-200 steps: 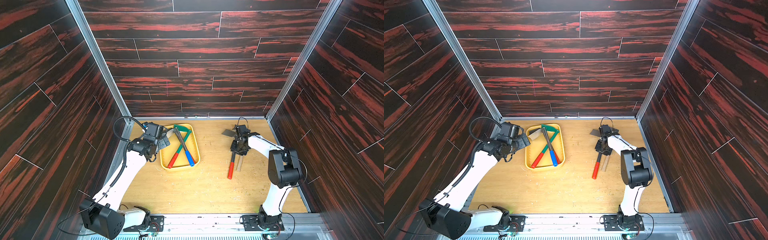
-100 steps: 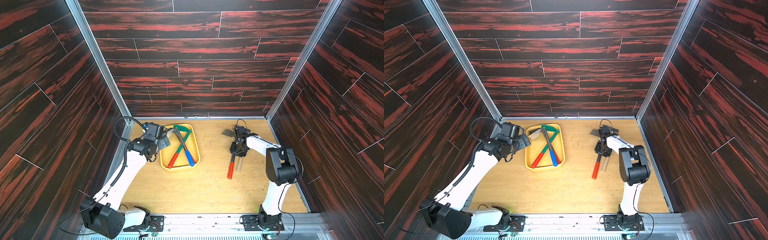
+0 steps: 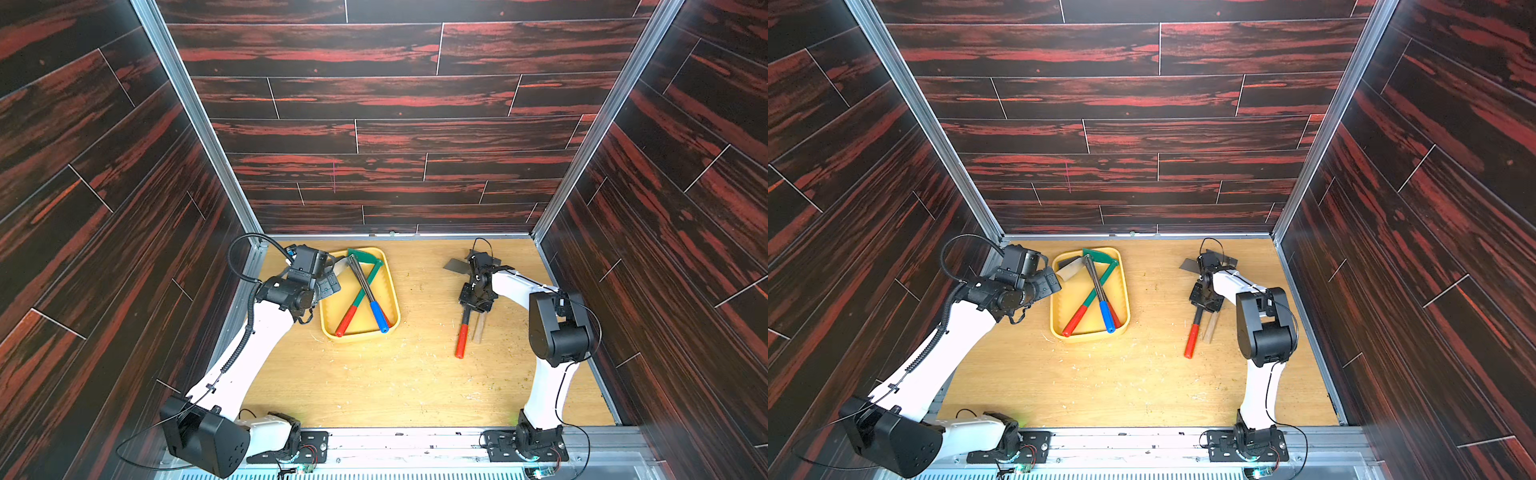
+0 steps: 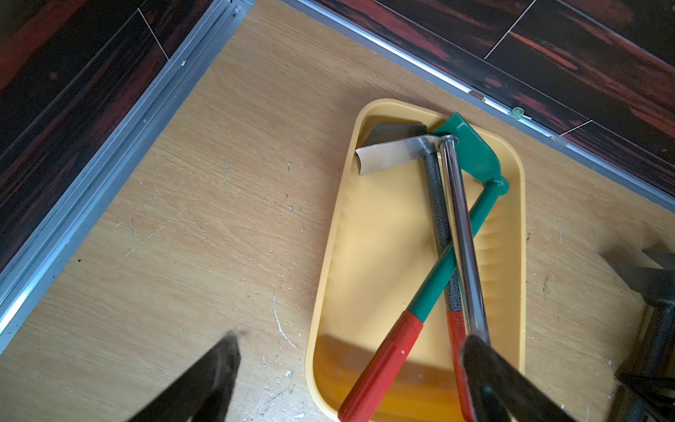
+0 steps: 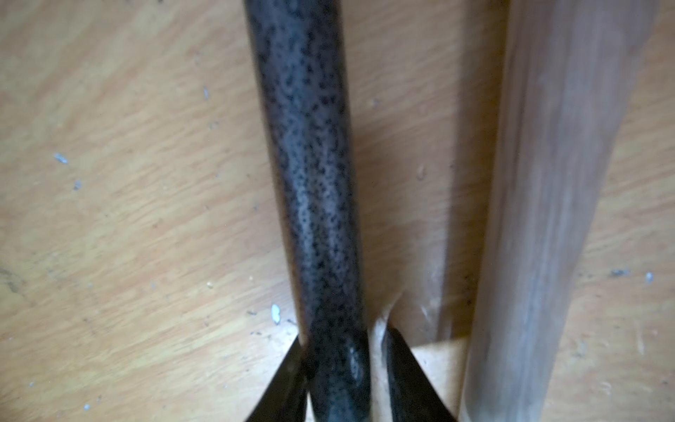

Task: Put the small hoe into the storage box
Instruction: Pick up the hoe from the center of the board.

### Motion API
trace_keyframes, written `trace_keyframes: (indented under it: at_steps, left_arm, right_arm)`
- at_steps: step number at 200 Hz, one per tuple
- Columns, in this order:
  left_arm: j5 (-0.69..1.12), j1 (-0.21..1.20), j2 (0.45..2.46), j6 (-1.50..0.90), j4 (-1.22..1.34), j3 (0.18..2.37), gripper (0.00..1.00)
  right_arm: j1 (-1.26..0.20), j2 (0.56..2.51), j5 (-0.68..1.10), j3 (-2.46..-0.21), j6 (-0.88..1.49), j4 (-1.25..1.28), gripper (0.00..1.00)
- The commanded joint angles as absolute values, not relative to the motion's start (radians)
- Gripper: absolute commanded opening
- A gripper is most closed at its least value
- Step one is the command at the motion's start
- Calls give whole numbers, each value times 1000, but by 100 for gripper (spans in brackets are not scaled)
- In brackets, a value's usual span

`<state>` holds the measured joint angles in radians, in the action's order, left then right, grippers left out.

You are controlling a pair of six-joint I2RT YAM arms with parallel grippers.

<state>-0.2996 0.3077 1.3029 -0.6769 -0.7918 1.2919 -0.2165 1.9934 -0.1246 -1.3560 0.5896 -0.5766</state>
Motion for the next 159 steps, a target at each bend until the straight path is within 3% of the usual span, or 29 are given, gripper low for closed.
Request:
trace_keyframes:
  at_steps: [1,62,121,159]
  left_arm:
    - [-295,304,1294,-670,-798,1279,98]
    - [-270,304,1298,-669,-777,1272,98]
    - [-271,304,1295,-666,-779,1272,98]
    - [-267,304,1291,-669,-776,1269,98]
  right_arm:
    - [-210,2025,-122,-1370,584,-589,37]
    - [-210,2017,-110,-1364,586,-581,32]
    - [-211,1992,-98,-1357,584,-573,13]
    - [-213,1945,-104,-1345,578,-569,8]
